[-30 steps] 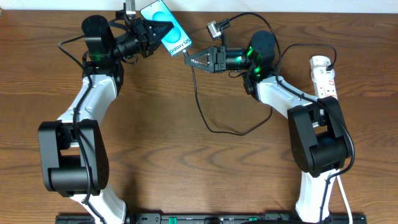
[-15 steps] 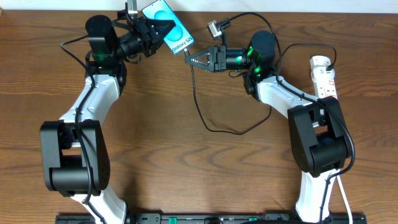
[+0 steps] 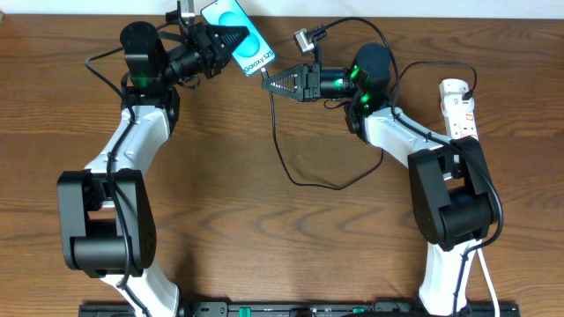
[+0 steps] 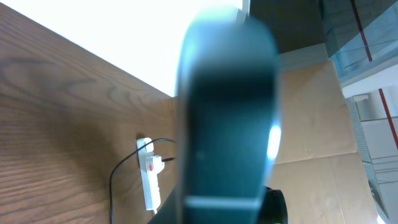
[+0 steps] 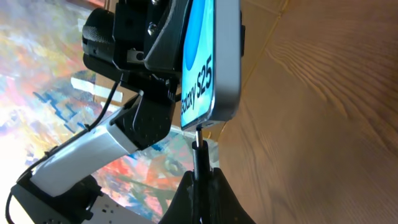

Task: Plug charger to phone and switch on socket
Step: 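Align the USB-C plug under the phone's bottom port with the right gripper, then push the plug up into the phone's port with the right gripper, then open the right gripper and withdraw it from the plugged phone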

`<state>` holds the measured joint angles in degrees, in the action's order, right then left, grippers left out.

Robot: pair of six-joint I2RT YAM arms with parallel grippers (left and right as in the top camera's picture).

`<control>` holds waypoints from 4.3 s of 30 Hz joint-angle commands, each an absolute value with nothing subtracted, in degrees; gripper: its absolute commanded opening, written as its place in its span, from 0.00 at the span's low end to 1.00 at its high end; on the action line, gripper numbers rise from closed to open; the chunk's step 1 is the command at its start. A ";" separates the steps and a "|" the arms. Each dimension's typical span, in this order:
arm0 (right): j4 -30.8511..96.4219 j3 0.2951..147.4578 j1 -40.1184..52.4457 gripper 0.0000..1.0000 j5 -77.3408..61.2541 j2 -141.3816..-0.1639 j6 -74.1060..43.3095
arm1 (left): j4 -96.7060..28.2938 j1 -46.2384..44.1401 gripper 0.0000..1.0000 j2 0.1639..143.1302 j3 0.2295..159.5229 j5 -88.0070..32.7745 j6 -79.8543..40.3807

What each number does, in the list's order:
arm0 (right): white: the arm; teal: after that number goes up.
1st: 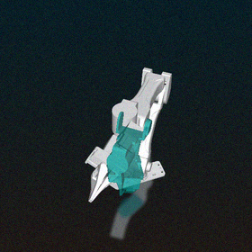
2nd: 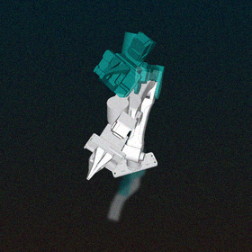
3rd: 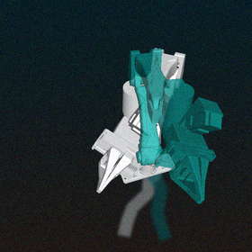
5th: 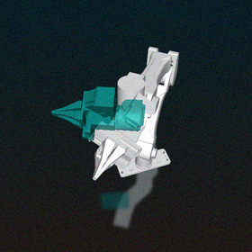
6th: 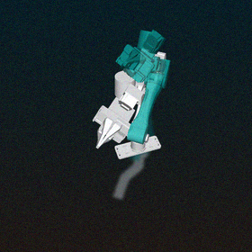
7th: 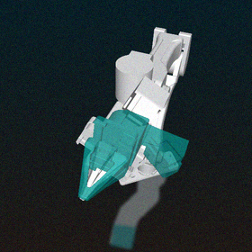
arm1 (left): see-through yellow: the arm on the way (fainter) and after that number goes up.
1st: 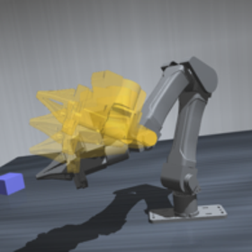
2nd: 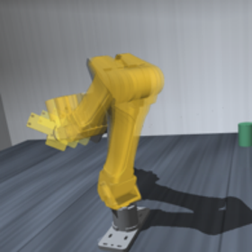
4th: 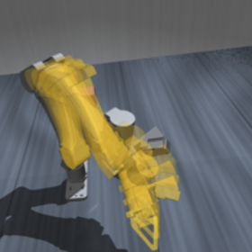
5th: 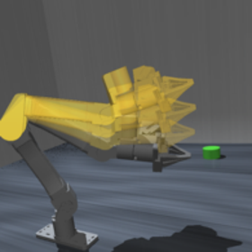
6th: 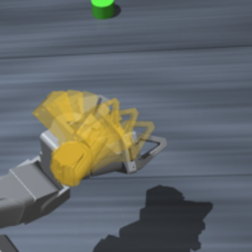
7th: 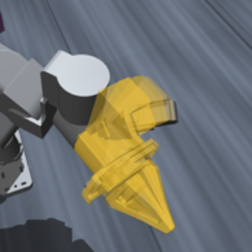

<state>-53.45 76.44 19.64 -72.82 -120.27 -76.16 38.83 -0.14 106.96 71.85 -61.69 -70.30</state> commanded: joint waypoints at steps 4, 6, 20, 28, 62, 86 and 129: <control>-52.95 76.99 20.34 0.01 -72.64 -120.68 -77.78 | 40.01 -0.99 0.07 106.50 72.53 -65.19 -71.22; -52.95 76.99 20.34 0.01 -72.99 -120.68 -77.76 | 40.01 -0.99 0.07 106.48 72.53 -65.60 -71.18; -52.97 76.99 20.34 0.01 -76.34 -120.68 -78.46 | 39.97 -0.99 0.08 106.50 72.53 -69.89 -69.04; -53.17 76.99 20.34 0.01 -77.80 -120.68 -78.46 | 39.99 -0.99 0.07 106.50 72.53 -71.05 -67.96; -54.28 76.99 19.05 0.01 -77.03 -120.66 -78.81 | 39.70 -0.95 0.07 106.50 72.53 -76.88 -66.26; -55.96 76.99 19.18 0.33 -76.44 -120.66 -78.81 | 39.53 -0.95 0.08 106.50 72.53 -76.71 -66.26; -14.15 76.99 3.29 0.99 -70.78 -120.66 -49.67 | 36.03 1.50 0.07 106.50 72.53 -76.51 -65.82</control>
<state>-18.41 76.44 4.62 -74.41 -120.29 -57.28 35.46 1.30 107.07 71.85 -76.18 -66.17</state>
